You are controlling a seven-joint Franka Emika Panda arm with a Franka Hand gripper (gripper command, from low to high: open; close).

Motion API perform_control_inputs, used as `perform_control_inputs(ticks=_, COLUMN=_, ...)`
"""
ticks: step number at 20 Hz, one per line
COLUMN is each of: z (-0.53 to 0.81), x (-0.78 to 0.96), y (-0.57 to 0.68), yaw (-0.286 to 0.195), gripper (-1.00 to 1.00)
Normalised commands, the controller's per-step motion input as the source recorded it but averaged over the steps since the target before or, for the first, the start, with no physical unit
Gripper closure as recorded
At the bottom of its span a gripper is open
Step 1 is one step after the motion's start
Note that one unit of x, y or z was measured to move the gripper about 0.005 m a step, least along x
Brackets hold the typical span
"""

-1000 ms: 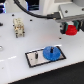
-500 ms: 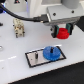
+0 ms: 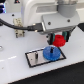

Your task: Insert the blue gear onto the right peg, followed by the red gear

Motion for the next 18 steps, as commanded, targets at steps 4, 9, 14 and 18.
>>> perform_control_inputs(ticks=4, z=-0.12, x=0.11, y=-0.15, yaw=0.0, gripper=1.0)
perform_control_inputs(ticks=9, z=-0.13, x=0.13, y=-0.15, yaw=0.0, gripper=1.0)
perform_control_inputs(ticks=14, z=-0.21, x=0.14, y=-0.25, yaw=0.0, gripper=1.0)
perform_control_inputs(ticks=18, z=-0.05, x=0.2, y=-0.18, yaw=0.0, gripper=1.0)
